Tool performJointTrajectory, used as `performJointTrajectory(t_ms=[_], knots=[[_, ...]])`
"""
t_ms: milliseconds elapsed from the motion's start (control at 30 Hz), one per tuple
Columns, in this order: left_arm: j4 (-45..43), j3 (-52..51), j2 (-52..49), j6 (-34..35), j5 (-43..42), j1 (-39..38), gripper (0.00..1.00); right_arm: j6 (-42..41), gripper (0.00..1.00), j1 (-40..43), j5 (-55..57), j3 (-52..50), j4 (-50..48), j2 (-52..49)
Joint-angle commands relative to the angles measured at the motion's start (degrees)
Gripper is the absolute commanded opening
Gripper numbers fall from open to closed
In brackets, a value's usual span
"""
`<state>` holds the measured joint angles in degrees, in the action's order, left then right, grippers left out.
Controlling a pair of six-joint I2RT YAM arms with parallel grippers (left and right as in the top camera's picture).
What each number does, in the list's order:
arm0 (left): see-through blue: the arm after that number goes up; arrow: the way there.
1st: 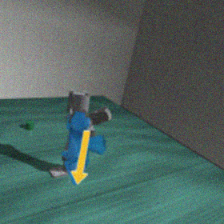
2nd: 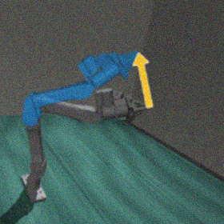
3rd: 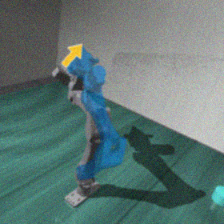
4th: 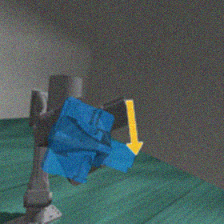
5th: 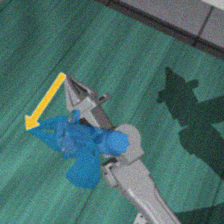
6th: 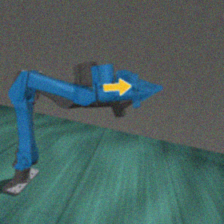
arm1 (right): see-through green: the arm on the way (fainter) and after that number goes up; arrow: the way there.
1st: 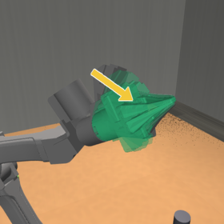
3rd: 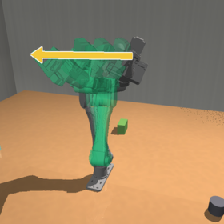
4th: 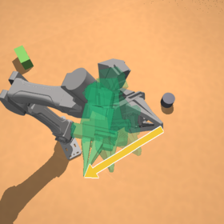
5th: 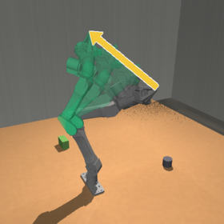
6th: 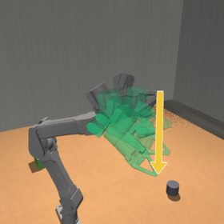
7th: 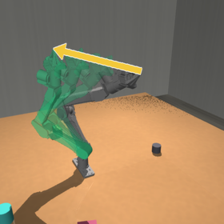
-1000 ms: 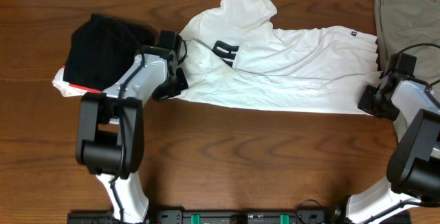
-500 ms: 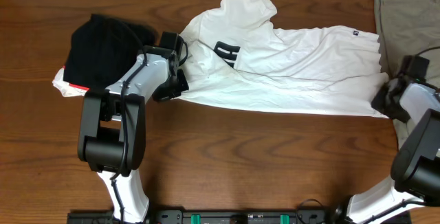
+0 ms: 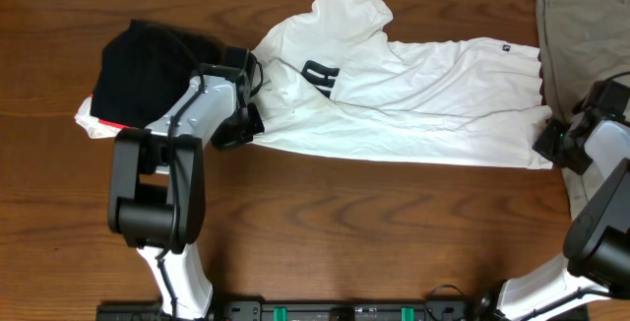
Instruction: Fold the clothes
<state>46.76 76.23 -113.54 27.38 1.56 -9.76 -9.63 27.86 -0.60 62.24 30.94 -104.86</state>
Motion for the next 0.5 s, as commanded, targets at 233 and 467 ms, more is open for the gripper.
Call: performJointTrajectory(t_ms=[233,467], knots=[[1.55,0.61,9.20,0.28,-0.02,0.04,0.06,6.93,0.01,-8.37,-10.12,1.55,2.75,6.01],[0.90,-0.31,3.72,1.01,-0.07,0.04,0.06,7.52,0.01,-13.73,-0.17,1.33,2.71,1.49]])
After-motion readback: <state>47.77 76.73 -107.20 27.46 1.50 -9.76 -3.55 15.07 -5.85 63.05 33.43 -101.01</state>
